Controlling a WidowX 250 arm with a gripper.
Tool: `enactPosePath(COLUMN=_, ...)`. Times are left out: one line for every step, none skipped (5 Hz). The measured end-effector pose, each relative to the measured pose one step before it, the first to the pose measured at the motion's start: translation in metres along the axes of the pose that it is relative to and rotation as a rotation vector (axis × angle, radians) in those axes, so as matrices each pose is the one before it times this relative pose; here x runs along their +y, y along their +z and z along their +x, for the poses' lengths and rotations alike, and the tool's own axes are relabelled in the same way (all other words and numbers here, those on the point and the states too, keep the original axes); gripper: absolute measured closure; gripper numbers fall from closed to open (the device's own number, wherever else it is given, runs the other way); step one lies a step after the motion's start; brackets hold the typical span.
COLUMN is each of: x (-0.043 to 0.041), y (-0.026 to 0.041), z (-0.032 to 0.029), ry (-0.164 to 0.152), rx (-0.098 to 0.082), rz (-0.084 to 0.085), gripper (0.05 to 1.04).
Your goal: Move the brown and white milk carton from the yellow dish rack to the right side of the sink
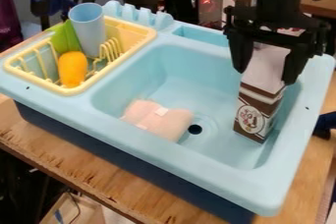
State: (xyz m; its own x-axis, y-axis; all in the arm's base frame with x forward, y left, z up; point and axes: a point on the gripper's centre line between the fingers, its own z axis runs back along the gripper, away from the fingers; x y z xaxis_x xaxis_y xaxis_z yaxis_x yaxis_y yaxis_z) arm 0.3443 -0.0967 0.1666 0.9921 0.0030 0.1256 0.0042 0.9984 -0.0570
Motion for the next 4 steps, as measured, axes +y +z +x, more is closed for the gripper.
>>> enactPosePath(x=-0.00031, y=0.00746, z=0.00040, ry=0.0285, rx=0.0030, rz=0.0007, gripper=0.075)
enactPosePath(x=0.00417, y=0.03411, z=-0.01059, ry=0.0069, rx=-0.0310, rz=-0.0206, gripper=0.075)
enactPosePath(x=0.02737, y=0.04816, z=-0.01777, ry=0.0272, rx=-0.0380, rz=0.0288, gripper=0.075)
enactPosePath(x=0.02214, y=0.01765, z=-0.01297, ry=0.0034, rx=0.0212, rz=0.0510, gripper=0.075)
